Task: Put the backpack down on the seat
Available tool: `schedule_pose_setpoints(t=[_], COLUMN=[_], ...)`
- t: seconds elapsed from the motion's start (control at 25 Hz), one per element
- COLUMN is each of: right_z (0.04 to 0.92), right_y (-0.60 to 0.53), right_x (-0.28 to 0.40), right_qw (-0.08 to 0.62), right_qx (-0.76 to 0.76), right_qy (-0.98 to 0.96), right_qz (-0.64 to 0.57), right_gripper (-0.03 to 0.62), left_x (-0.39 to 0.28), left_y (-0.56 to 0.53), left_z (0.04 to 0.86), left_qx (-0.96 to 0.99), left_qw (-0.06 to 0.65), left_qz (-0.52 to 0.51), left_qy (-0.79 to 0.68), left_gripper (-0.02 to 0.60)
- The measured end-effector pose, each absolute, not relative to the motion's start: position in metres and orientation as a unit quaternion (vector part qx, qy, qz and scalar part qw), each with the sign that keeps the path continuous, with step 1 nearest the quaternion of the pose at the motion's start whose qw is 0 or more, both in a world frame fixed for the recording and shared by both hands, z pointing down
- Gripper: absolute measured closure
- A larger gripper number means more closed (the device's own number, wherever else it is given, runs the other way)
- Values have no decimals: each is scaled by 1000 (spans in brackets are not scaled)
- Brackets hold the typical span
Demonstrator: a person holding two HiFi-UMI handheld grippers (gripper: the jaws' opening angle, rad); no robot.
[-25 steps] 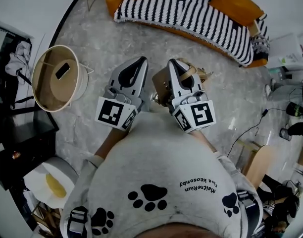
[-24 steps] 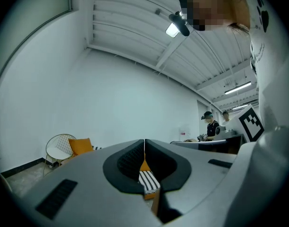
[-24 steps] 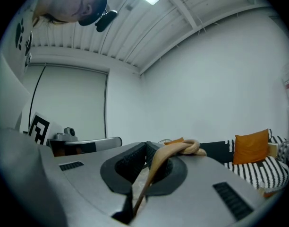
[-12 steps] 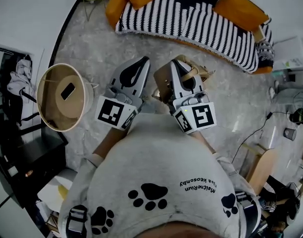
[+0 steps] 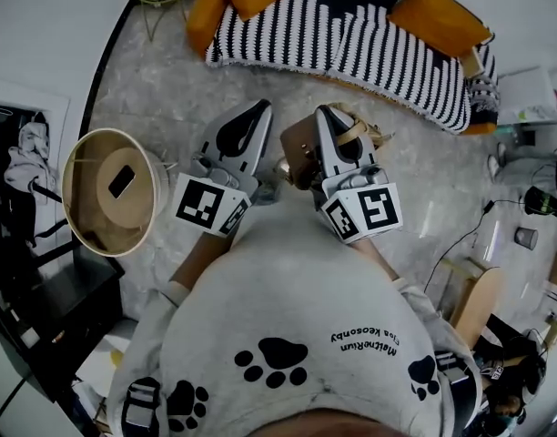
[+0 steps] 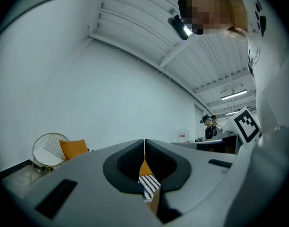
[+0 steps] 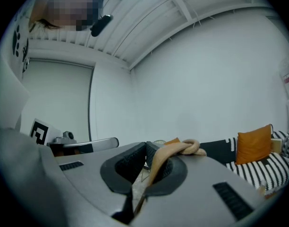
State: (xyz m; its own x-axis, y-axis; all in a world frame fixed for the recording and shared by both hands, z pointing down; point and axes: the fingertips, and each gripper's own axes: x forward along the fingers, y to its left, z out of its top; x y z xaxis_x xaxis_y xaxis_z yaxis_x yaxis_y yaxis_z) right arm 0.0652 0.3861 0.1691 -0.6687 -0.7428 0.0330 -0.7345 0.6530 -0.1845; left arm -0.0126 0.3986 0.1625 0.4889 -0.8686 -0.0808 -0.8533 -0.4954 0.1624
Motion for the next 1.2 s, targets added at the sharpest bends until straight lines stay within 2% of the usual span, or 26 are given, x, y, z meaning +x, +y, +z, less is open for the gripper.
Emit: schedule_pose_setpoints(t=[0.6, 1.2], right_z=[175, 174], right_y=[312, 112], right_x=[16, -4], right_qw=[23, 14], right_qx=[-372, -336], right_qy=[923, 936], right_qz=[-93, -107], right_gripper=[562, 563], left_x=[-61, -74], left_y=[341, 147], left_z=[177, 169], left_qx=[839, 825], left_qw=[59, 60], left_qz=[-79, -77], left_qy=[-534, -556], left_gripper=[560, 560])
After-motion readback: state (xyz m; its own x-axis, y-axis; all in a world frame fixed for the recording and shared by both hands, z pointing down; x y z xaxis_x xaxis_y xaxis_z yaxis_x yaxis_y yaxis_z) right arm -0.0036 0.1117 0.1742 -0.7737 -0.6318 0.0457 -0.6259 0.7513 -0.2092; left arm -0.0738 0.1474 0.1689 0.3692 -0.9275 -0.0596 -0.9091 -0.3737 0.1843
